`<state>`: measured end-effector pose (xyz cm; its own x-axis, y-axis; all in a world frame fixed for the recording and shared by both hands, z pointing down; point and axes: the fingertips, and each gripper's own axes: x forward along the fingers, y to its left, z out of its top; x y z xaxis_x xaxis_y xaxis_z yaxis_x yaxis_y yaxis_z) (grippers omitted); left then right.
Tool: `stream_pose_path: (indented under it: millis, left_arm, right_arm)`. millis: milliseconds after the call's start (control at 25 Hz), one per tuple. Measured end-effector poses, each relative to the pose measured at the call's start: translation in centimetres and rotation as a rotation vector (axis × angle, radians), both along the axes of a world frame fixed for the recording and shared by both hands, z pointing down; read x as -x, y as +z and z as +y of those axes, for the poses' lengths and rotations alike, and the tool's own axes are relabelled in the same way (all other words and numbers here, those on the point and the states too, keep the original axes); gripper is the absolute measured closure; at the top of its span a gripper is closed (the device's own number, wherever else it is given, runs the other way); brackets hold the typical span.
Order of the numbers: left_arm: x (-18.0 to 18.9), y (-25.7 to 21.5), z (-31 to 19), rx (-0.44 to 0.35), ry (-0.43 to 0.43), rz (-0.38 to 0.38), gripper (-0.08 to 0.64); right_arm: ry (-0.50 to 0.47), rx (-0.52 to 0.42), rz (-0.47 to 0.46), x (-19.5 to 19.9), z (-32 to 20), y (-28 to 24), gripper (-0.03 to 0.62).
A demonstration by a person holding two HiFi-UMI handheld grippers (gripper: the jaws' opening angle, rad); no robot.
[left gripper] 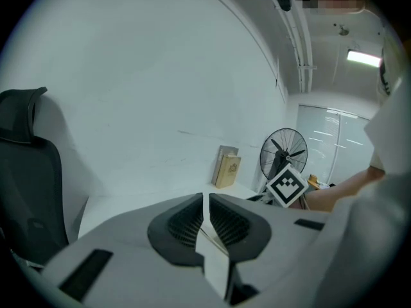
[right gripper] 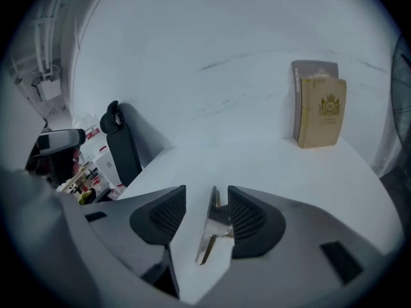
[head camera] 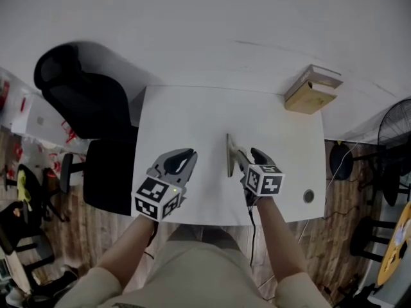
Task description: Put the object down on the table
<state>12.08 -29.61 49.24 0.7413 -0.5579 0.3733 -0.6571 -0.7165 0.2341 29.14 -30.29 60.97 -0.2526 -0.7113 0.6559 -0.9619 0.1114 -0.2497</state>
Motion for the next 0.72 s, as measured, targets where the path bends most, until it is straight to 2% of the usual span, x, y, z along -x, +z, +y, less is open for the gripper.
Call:
stream_pose_path:
  millis: [120, 240, 480, 720]
  left_arm:
    - [-0.1, -1.8, 0.4, -0.031, 0.015, 0.009, 0.515]
    - [-0.4, -3.6, 1.0, -0.059, 0.041, 0.017, 0.515]
    - [-0.4, -7.5, 1.9, -0.142, 0.061, 0.034, 0.515]
    - [-0.3, -11.0, 3.0, -0.188, 0.086, 0.053, 0.515]
  right_arm:
    - [-0.03, -0.104, 0.008, 0.5, 0.6, -4.5, 0.413]
    - [-0.039, -0.185, -0.024, 0.9, 1.7, -8.6, 0.46]
    - [-0.063, -0.326, -0.05, 1.3, 4.3, -16.0, 0.505]
    - [-0.127, -0.469, -0.023, 2.6, 7.5, -23.6, 0.538]
